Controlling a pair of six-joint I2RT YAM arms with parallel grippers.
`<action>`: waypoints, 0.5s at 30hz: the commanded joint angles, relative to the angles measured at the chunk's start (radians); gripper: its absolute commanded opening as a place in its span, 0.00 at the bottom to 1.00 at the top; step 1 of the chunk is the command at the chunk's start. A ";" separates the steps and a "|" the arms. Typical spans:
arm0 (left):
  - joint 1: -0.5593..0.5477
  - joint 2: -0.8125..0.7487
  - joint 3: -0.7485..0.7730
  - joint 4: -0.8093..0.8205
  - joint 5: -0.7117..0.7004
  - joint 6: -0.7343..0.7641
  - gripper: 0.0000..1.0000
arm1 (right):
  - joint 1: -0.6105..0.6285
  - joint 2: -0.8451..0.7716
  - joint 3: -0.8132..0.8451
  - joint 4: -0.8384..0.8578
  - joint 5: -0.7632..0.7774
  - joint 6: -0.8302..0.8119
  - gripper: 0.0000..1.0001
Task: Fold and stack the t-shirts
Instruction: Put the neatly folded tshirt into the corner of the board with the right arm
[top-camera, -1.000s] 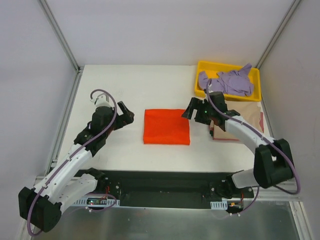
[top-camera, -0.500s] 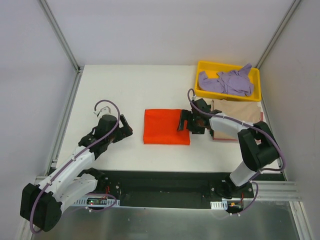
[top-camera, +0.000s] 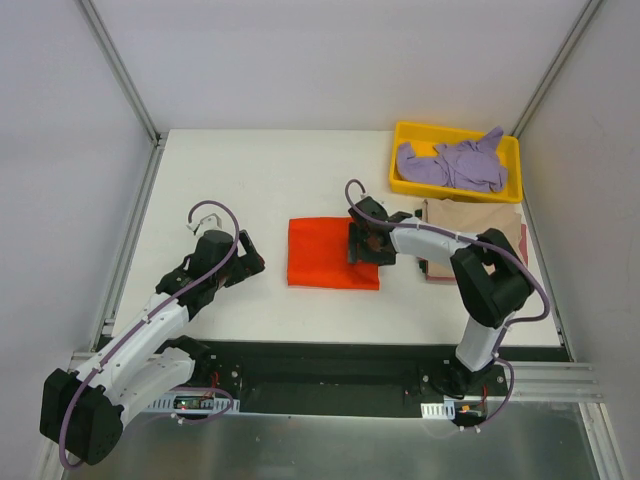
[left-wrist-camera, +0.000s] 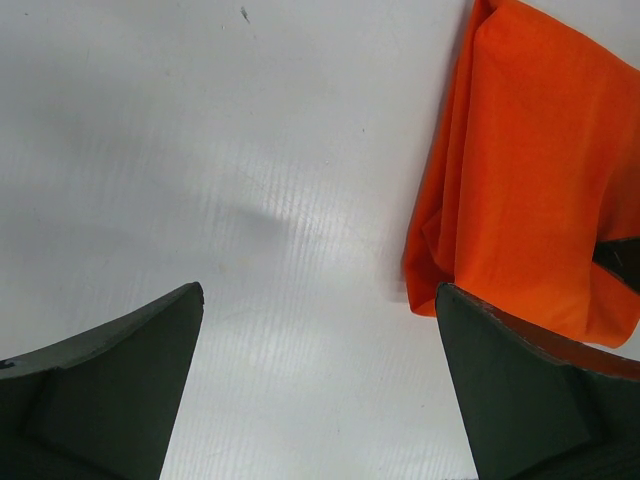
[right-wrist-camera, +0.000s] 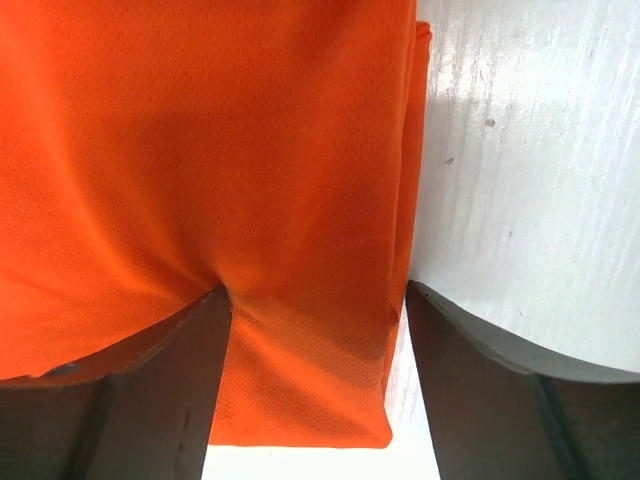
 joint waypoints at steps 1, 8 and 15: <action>-0.001 -0.006 0.006 -0.014 0.004 -0.011 0.99 | 0.053 0.108 0.029 -0.078 0.071 0.041 0.69; -0.001 0.003 0.014 -0.011 0.019 -0.004 0.99 | 0.079 0.176 0.037 -0.043 0.033 0.030 0.54; -0.001 0.012 0.014 -0.012 0.023 -0.002 0.99 | 0.077 0.134 0.075 -0.108 0.131 -0.069 0.09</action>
